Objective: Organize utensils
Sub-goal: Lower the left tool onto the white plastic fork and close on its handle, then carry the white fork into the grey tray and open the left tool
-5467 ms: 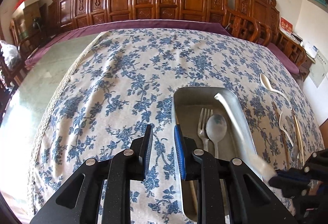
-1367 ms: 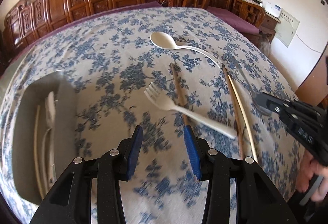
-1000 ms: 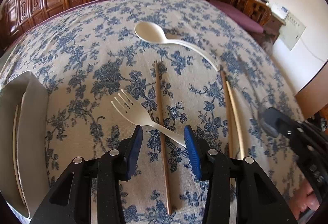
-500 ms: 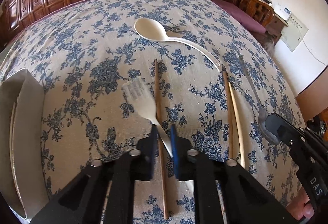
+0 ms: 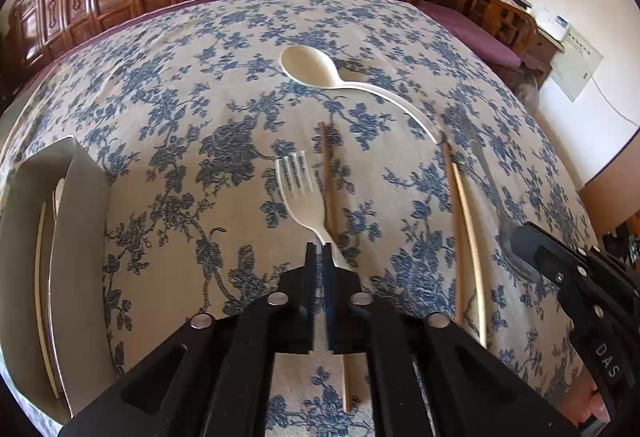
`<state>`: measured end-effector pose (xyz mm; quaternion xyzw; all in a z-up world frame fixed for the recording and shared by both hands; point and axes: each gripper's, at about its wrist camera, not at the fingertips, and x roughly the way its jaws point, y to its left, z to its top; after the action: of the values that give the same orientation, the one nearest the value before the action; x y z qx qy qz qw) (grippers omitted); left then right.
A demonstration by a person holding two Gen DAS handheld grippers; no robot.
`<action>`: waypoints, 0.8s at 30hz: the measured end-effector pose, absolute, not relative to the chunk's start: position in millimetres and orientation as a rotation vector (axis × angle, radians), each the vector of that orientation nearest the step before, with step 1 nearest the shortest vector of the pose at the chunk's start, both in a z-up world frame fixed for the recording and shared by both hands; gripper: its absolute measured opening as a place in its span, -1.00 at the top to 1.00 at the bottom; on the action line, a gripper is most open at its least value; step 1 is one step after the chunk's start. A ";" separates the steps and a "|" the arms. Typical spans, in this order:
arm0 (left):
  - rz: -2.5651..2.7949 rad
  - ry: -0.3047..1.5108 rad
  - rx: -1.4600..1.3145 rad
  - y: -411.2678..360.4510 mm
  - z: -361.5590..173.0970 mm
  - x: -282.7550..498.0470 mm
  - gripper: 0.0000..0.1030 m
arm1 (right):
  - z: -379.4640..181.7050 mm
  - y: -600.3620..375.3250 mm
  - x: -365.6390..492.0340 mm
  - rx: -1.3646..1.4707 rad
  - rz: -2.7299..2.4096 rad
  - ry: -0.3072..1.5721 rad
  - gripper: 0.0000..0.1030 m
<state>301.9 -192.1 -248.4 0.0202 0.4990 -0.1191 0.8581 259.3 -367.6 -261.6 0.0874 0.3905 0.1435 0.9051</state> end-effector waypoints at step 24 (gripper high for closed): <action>-0.265 1.033 0.087 -196.5 -251.1 299.0 0.88 | -259.8 -365.9 258.9 0.180 0.303 0.804 0.94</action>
<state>299.0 -196.5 -251.1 0.0414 0.4920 -0.1263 0.8604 258.9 -365.9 -259.8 0.0871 0.3894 0.1469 0.9051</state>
